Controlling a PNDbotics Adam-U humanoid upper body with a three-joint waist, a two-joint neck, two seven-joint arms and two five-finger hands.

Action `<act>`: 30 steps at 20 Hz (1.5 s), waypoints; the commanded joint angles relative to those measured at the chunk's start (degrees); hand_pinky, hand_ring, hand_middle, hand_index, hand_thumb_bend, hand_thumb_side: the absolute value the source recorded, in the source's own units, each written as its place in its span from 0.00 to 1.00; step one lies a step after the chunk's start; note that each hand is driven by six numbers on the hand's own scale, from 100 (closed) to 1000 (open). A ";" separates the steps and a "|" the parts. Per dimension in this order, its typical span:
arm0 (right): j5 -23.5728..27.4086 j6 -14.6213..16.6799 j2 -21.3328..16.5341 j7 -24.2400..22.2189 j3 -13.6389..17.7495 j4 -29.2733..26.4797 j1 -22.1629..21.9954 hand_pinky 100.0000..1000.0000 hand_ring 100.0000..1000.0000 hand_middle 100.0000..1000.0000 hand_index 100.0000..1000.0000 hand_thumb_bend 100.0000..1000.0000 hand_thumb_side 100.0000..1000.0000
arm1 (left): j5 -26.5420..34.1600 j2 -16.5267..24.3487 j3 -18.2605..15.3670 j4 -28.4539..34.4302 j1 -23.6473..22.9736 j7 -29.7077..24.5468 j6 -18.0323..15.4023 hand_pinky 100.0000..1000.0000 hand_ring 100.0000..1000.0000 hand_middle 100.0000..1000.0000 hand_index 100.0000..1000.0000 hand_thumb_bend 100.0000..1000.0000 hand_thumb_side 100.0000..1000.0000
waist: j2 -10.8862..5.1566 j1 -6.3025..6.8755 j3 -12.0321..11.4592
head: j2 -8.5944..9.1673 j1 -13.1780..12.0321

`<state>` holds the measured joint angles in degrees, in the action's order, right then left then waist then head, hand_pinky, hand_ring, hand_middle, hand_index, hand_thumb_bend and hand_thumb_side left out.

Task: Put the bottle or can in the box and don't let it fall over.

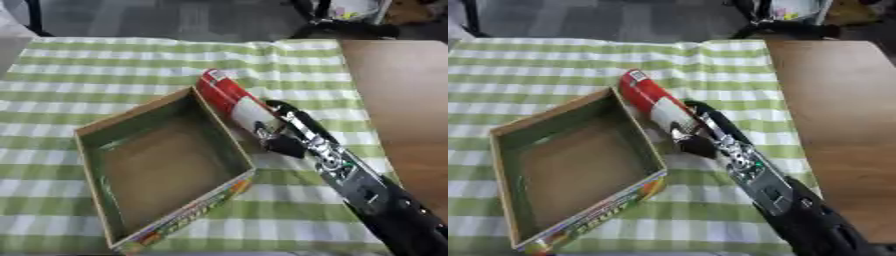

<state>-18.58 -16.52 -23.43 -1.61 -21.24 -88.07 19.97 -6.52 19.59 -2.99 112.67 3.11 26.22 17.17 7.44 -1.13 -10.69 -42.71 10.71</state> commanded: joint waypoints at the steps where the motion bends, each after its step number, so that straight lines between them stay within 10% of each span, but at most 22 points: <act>1: -1.75 -0.64 -0.28 -1.06 -0.56 2.10 -0.09 0.60 0.97 1.00 1.00 0.00 0.43 | 0.21 0.71 -0.24 0.76 0.40 -0.10 -0.18 0.52 0.52 0.63 0.64 0.01 0.70 | -0.21 -0.03 -0.21 | 0.49 0.11; 30: 7.14 -0.32 0.11 5.06 -1.13 2.11 -0.02 0.42 0.94 1.00 1.00 0.00 0.00 | 0.75 0.57 -0.37 0.70 0.47 0.12 -0.42 0.53 0.53 0.63 0.64 0.00 0.71 | -0.17 0.02 -0.26 | 0.85 0.51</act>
<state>-12.43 -16.78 -22.95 3.23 -21.32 -87.09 20.39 -6.04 19.56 -3.01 112.67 3.11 26.33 17.01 7.44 -1.13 -10.92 -42.43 11.08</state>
